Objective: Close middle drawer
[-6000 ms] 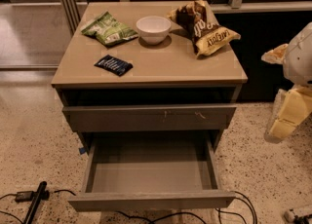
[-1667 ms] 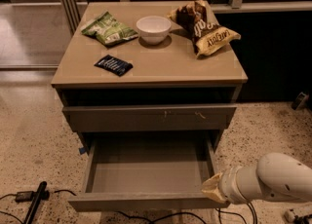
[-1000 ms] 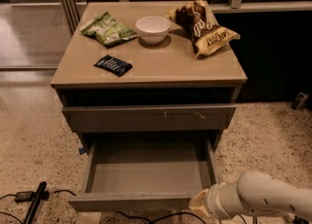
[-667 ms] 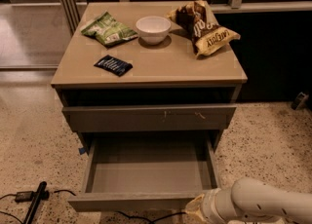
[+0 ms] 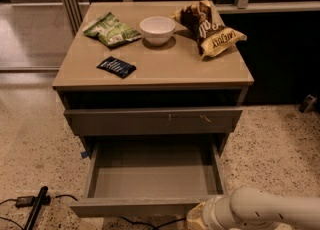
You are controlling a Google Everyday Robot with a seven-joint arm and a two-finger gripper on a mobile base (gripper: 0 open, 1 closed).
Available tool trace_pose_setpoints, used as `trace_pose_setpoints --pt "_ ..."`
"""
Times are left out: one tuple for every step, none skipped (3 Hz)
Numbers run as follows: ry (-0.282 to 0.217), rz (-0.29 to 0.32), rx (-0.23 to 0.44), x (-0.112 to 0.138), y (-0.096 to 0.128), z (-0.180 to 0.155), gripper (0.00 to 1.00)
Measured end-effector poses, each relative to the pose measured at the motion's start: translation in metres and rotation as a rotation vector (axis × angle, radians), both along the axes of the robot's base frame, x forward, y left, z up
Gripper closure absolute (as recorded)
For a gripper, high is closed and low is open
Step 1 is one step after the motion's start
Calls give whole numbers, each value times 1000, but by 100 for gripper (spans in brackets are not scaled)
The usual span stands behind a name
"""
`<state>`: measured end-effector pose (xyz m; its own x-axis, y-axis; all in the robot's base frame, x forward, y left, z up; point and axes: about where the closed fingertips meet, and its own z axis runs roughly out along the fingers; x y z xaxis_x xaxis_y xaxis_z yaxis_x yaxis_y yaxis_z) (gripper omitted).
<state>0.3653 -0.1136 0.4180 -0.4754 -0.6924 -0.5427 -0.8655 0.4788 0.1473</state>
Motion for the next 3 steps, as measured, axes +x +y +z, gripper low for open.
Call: trace_pose_setpoints --pt "0 0 0 0 0 0 59" --pt "0 0 0 0 0 0 36" --pt "-9 4 -18 10 3 -2 13"
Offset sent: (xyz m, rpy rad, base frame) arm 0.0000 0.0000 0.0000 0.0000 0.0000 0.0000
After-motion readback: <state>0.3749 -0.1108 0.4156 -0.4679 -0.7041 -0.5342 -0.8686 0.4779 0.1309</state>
